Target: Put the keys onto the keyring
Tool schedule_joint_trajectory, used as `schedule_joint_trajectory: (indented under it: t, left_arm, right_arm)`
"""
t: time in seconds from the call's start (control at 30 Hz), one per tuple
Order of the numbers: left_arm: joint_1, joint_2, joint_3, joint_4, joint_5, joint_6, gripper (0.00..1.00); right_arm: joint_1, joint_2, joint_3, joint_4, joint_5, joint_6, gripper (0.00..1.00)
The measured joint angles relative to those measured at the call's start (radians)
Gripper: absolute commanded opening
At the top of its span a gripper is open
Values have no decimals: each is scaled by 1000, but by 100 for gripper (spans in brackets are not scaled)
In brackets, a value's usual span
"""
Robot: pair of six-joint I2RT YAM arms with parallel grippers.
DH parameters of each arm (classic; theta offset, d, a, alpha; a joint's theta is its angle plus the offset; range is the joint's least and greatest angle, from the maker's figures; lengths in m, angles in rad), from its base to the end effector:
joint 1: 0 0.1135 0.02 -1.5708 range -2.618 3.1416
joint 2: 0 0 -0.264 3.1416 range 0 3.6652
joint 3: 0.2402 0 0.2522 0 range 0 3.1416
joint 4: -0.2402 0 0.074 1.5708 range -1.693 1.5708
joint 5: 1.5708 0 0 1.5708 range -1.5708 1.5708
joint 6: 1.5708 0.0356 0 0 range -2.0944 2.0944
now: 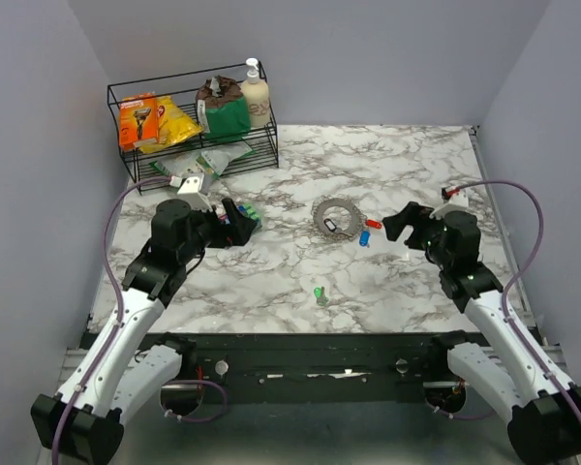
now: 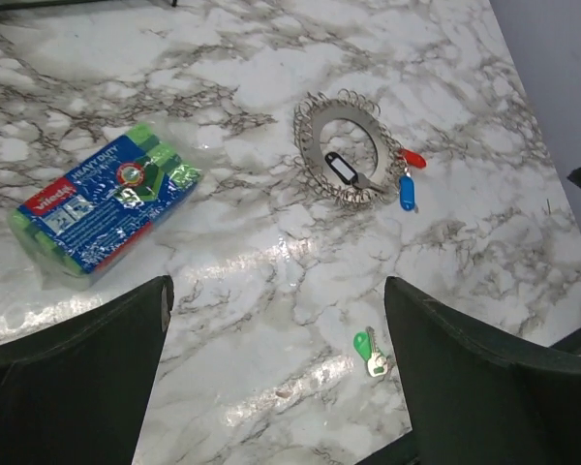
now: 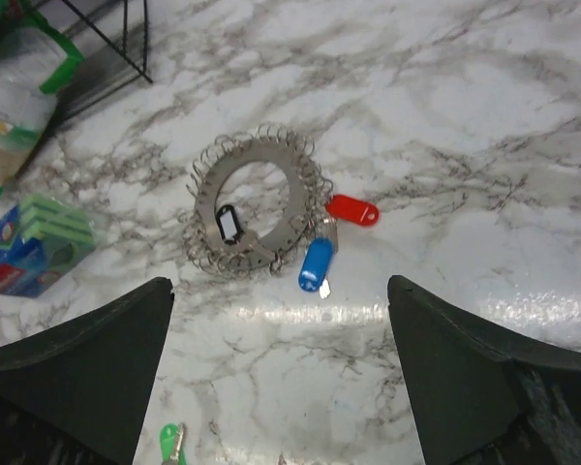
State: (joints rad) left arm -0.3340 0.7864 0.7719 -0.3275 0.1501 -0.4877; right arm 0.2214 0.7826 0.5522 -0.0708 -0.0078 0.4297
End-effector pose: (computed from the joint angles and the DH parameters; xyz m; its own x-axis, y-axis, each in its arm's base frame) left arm 0.1704 -0.0648 0.3202 -0.4942 -0.3189 -0.8088 0.2555 0.8359 -0.4858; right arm 0.1850 0.0419 0.2696 -0.3576 0.3465 -0.8672 -0.0856 0.9125 0.4000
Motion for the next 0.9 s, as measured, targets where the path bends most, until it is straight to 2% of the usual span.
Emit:
schedule_joint_trajectory:
  t: [0.2, 0.3, 0.47, 0.7, 0.83, 0.9]
  left_arm:
    - [0, 155, 20, 55, 100, -45, 99]
    - [-1, 294, 95, 87, 146, -69, 99]
    - [-34, 566, 309, 93, 159, -67, 99]
    - [-125, 965, 700, -15, 138, -10, 99]
    - [-146, 1102, 782, -53, 121, -27, 99]
    - [-145, 1140, 791, -72, 114, -47, 99]
  right_arm:
    - [0, 132, 2, -62, -75, 3, 100]
    - [0, 185, 28, -81, -86, -10, 100]
    - [0, 305, 114, -84, -106, -26, 100]
    - [29, 557, 289, -86, -140, -68, 100]
    - [101, 739, 459, -109, -131, -112, 100]
    - [142, 816, 534, -125, -124, -127, 96]
